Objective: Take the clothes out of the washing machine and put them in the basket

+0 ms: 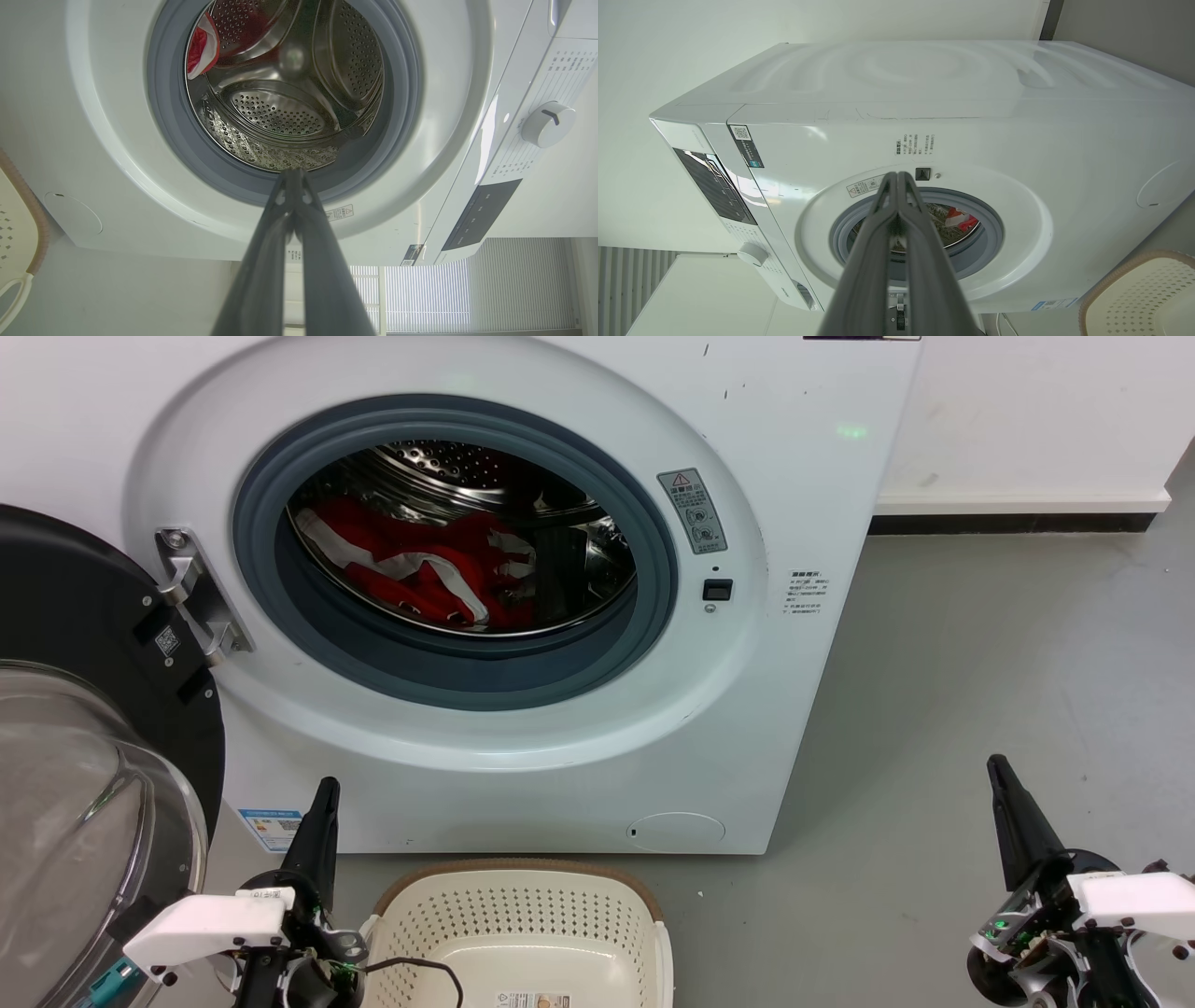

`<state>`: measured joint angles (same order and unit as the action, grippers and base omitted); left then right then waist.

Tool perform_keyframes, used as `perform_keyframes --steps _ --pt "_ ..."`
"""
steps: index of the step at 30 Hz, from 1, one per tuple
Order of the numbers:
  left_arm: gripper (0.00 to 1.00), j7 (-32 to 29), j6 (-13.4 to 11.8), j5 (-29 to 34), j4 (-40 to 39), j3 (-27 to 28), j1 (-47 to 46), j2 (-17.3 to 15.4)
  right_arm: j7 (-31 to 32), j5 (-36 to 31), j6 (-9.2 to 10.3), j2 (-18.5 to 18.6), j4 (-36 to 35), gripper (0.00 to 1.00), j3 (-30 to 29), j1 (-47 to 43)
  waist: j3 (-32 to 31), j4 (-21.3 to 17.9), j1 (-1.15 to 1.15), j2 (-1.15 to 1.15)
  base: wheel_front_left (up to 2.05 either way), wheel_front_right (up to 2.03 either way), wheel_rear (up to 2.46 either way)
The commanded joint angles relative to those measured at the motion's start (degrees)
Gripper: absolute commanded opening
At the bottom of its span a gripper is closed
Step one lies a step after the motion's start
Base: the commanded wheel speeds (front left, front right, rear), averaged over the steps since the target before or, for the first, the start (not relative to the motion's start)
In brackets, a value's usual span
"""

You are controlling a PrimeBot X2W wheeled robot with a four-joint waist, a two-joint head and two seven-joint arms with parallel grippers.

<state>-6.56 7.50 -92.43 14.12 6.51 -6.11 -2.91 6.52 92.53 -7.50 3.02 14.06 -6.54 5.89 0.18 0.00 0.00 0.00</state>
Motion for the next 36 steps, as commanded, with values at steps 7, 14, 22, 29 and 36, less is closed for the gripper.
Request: perform_keyframes --steps 7,14,22,29,36 --pt "0.0 -0.1 0.1 0.0 0.0 0.1 -0.3 0.1 0.0 -0.3 0.02 -0.2 0.1 0.0 0.0 0.7 0.0 0.0 0.0 0.0 0.0 0.0 0.0" --pt "1.0 1.4 0.0 0.9 0.6 -1.8 0.3 0.1 -1.3 -0.5 0.0 0.0 -0.3 1.0 0.8 -0.9 0.0 0.0 0.0 0.0 0.0 0.0 0.0" --pt "1.0 3.4 0.0 5.3 -1.2 -3.0 -0.2 0.1 -3.3 -5.1 0.0 0.0 -2.5 1.0 1.4 -1.6 0.0 -0.1 0.0 0.0 0.0 0.0 0.0" --pt "1.0 5.2 0.0 12.8 -3.9 -3.7 -0.5 0.0 -5.2 -15.5 0.0 0.0 -5.2 1.0 1.8 -2.2 0.0 -0.2 0.0 0.0 0.0 0.0 0.0" --pt "1.0 6.9 -0.2 21.8 -6.0 -4.6 -0.8 0.0 -6.8 -27.8 0.0 -0.1 -7.3 1.0 2.3 -3.1 -0.1 -0.2 0.0 0.0 0.0 0.0 0.0"
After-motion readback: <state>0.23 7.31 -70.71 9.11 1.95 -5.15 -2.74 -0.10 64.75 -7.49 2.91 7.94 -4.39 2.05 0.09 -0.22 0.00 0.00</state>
